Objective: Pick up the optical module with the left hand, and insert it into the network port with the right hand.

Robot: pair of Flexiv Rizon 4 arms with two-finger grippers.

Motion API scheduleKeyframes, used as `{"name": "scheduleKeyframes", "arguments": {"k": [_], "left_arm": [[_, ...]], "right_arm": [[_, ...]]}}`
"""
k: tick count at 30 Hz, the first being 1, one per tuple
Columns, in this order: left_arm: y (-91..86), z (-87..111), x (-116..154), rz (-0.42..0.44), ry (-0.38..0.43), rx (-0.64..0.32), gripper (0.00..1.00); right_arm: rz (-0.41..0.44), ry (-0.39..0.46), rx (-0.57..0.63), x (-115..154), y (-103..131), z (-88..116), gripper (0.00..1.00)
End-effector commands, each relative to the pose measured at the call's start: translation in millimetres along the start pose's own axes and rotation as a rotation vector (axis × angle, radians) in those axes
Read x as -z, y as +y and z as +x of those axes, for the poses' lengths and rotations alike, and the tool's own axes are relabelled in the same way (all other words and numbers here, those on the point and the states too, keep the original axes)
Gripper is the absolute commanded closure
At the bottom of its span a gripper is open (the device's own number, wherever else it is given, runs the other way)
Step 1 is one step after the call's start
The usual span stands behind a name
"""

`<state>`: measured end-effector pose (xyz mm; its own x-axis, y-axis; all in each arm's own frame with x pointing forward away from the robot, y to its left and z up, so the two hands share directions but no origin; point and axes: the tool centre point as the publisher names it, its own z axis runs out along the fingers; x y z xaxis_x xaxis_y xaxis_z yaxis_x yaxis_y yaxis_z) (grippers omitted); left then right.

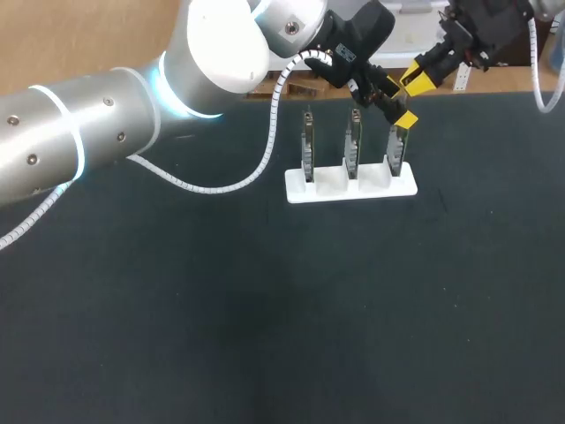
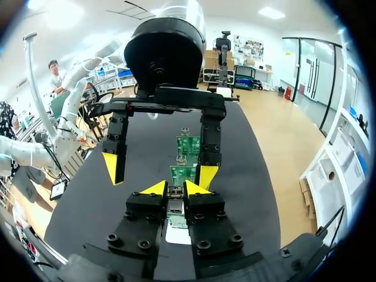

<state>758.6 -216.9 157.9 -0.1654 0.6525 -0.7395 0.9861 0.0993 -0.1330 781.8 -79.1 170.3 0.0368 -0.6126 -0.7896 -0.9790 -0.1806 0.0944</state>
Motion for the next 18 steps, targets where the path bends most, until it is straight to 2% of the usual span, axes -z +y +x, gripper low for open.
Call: {"name": "scheduleKeyframes", "arguments": {"k": [1,18], "left_arm": [[-0.8,0.2,0.0,-0.003,0.001,0.001,0.00],[-0.8,0.2,0.0,-0.003,0.001,0.001,0.00]], "right_arm": [[0.010,0.001,-0.001,-1.2,5.1,1.0,1.00],[0.014,0.003,0.007,-7.6,5.0,2.2,1.00]]}}
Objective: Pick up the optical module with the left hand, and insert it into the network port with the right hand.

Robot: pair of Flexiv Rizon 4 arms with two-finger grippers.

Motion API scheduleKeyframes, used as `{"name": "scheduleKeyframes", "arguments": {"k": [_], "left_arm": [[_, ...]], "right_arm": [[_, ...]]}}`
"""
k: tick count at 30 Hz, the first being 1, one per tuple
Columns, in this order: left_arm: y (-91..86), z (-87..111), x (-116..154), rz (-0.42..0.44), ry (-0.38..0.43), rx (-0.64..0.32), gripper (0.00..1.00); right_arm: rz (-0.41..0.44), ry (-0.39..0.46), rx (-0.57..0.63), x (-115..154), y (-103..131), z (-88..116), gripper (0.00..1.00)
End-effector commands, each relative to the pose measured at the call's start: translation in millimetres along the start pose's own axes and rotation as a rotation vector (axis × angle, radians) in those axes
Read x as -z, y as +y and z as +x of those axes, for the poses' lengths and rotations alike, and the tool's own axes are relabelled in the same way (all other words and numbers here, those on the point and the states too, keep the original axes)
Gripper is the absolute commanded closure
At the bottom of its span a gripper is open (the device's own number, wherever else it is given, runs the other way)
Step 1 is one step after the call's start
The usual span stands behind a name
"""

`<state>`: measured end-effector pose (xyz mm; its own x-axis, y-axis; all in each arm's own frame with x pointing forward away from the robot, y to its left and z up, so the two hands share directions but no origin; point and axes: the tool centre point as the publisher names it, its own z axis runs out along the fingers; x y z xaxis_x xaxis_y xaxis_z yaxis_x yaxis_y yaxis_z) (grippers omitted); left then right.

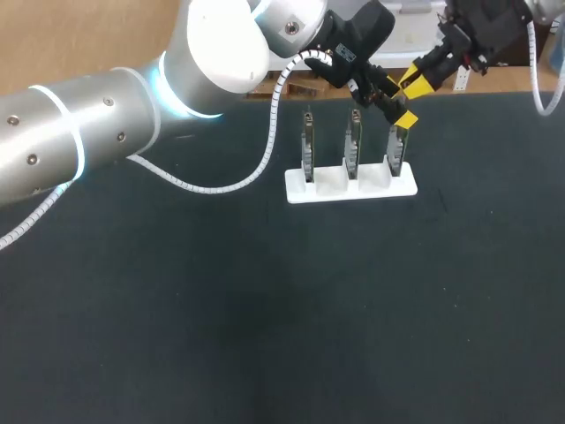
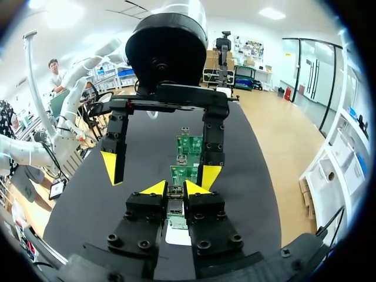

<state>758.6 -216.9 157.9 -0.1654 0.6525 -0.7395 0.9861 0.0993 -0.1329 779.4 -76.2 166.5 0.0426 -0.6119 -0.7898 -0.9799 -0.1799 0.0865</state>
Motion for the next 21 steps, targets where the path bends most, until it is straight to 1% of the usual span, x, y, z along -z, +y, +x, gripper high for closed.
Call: {"name": "scheduleKeyframes", "arguments": {"k": [1,21], "left_arm": [[-0.8,0.2,0.0,-0.003,0.001,0.001,0.00],[-0.8,0.2,0.0,-0.003,0.001,0.001,0.00]], "right_arm": [[0.007,0.004,0.001,-2.8,3.6,1.5,1.00],[0.009,0.029,-0.018,-8.3,1.5,11.6,1.00]]}}
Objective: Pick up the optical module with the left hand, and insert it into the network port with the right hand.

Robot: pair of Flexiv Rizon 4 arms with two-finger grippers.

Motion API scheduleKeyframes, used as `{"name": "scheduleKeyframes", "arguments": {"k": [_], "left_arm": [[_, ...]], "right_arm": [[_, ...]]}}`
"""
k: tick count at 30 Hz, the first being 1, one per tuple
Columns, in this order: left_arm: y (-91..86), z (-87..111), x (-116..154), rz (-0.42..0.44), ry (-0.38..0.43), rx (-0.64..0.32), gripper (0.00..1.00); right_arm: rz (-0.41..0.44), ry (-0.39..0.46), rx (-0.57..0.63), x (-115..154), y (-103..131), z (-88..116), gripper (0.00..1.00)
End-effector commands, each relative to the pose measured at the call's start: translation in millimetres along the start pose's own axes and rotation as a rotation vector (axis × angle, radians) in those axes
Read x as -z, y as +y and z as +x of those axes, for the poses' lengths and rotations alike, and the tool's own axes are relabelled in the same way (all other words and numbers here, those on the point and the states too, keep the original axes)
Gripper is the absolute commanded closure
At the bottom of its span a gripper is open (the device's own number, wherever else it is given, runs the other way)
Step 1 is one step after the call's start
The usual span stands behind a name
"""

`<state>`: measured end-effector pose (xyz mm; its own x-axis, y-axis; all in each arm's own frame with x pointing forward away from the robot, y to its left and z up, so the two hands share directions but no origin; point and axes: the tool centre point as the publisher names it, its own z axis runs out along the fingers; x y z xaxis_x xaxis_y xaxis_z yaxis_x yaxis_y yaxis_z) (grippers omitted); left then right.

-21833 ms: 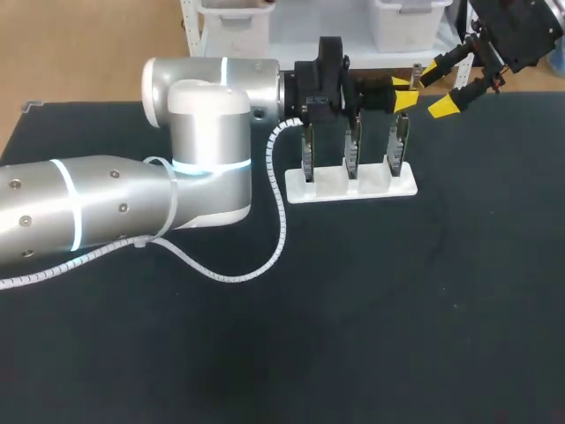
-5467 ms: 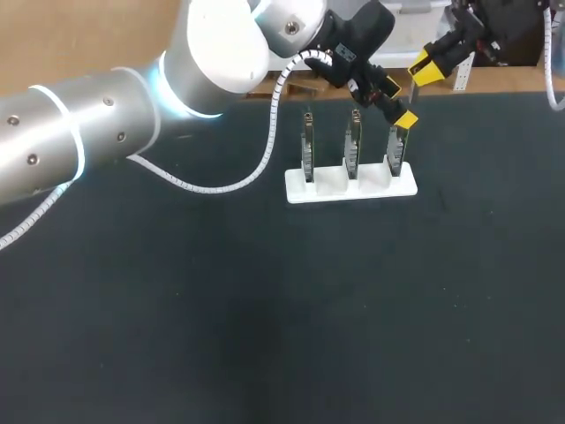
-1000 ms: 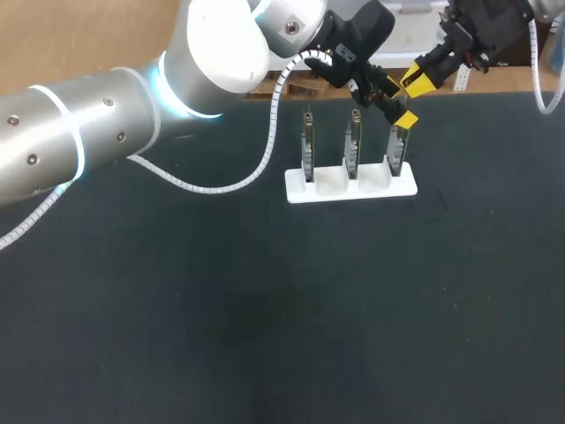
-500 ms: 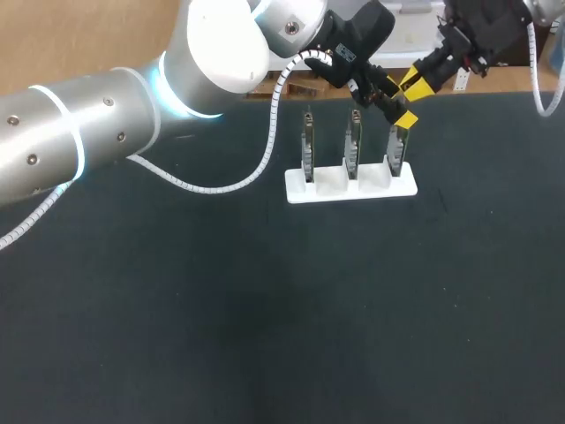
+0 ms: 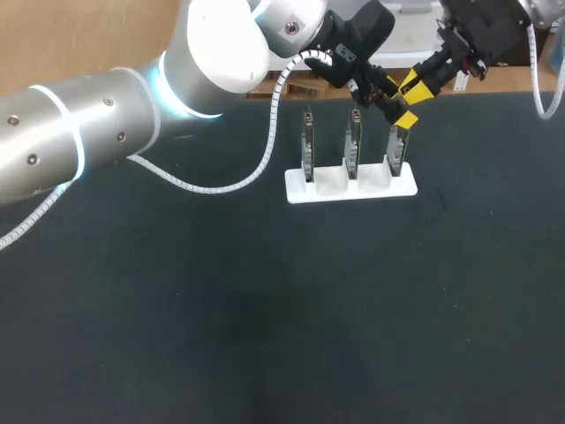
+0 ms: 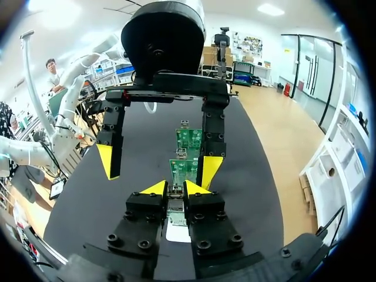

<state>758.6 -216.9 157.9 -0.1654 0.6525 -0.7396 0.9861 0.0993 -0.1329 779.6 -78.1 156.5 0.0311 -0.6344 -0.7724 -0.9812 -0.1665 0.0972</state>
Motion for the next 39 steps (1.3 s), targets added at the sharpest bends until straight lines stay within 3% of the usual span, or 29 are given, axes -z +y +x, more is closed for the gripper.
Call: {"name": "scheduleKeyframes", "arguments": {"k": [1,31,32,33,34,35,36,39], "left_arm": [[-0.8,0.2,0.0,-0.003,0.001,0.001,0.00],[-0.8,0.2,0.0,-0.003,0.001,0.001,0.00],[-0.8,0.2,0.0,-0.003,0.001,0.001,0.00],[-0.8,0.2,0.0,-0.003,0.001,0.001,0.00],[-0.8,0.2,0.0,-0.003,0.001,0.001,0.00],[-0.8,0.2,0.0,-0.003,0.001,0.001,0.00],[-0.8,0.2,0.0,-0.003,0.001,0.001,0.00],[-0.8,0.2,0.0,-0.003,0.001,0.001,0.00]], "right_arm": [[0.004,0.005,-0.002,-4.1,2.2,2.7,1.00],[-0.005,0.031,-0.023,-9.6,2.3,11.4,1.00],[-0.003,0.031,-0.024,-9.6,2.3,11.3,0.76],[0.000,0.030,-0.024,-9.3,2.2,10.9,0.58],[0.002,0.029,-0.023,-9.0,2.1,10.6,0.49],[0.003,0.028,-0.022,-8.8,2.2,10.4,0.13],[0.005,0.027,-0.019,-8.5,2.4,10.1,0.00],[0.009,0.020,-0.016,-7.3,2.4,8.9,0.00]]}}
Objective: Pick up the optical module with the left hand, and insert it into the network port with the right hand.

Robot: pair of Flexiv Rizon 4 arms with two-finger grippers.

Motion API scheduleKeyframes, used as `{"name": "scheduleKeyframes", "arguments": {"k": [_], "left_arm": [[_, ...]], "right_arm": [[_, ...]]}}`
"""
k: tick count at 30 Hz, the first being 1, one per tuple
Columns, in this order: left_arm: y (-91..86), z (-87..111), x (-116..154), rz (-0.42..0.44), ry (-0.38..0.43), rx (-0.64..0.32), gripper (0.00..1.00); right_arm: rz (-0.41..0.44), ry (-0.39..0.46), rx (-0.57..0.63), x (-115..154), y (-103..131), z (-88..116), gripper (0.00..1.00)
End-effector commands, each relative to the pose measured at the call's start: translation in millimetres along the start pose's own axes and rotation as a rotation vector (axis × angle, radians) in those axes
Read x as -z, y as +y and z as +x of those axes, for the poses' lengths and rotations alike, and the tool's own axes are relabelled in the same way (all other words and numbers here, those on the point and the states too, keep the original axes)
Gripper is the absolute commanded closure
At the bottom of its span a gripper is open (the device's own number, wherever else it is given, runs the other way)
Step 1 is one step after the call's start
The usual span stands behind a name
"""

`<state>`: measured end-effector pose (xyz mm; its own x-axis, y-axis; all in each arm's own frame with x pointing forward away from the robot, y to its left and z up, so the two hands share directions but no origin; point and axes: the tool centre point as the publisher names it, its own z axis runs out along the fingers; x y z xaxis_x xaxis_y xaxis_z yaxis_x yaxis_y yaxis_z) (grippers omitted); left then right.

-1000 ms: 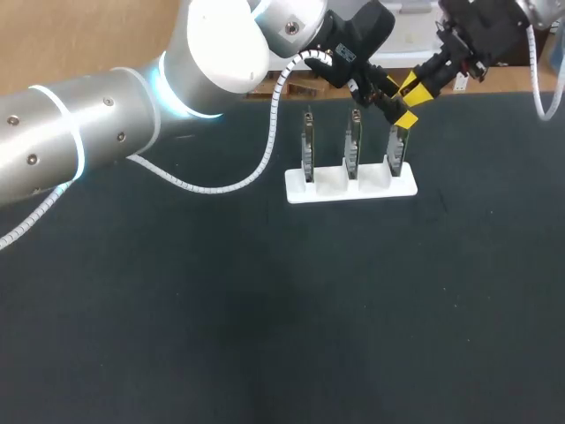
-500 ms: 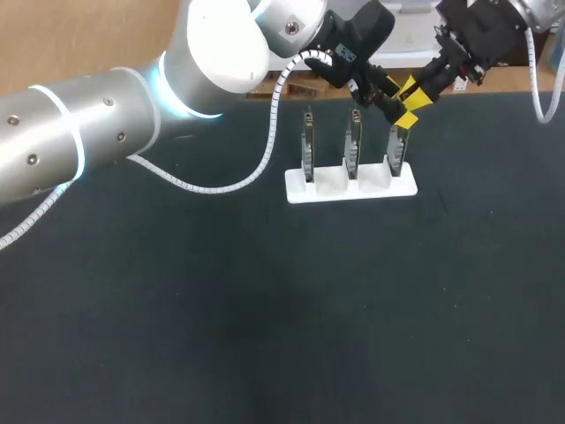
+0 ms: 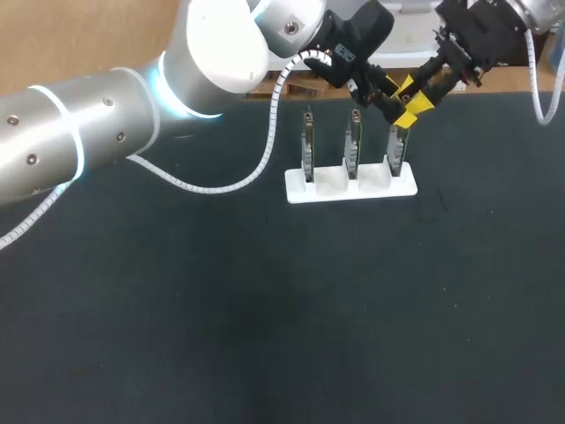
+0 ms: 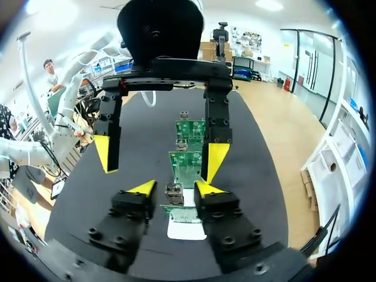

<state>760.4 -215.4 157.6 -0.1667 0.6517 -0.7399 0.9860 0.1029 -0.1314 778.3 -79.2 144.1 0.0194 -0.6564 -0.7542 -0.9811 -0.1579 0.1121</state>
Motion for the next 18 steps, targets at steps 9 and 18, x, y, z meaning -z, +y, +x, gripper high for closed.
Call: {"name": "scheduleKeyframes", "arguments": {"k": [9,18], "left_arm": [[-2.8,-0.7,-0.9,0.001,0.002,0.000,0.00],[-2.8,-0.7,-0.9,0.001,0.002,0.000,0.00]], "right_arm": [[0.045,-0.037,-0.022,13.6,-1.7,-4.7,0.00],[0.069,-0.036,-0.030,25.6,-1.5,1.7,0.00]]}}
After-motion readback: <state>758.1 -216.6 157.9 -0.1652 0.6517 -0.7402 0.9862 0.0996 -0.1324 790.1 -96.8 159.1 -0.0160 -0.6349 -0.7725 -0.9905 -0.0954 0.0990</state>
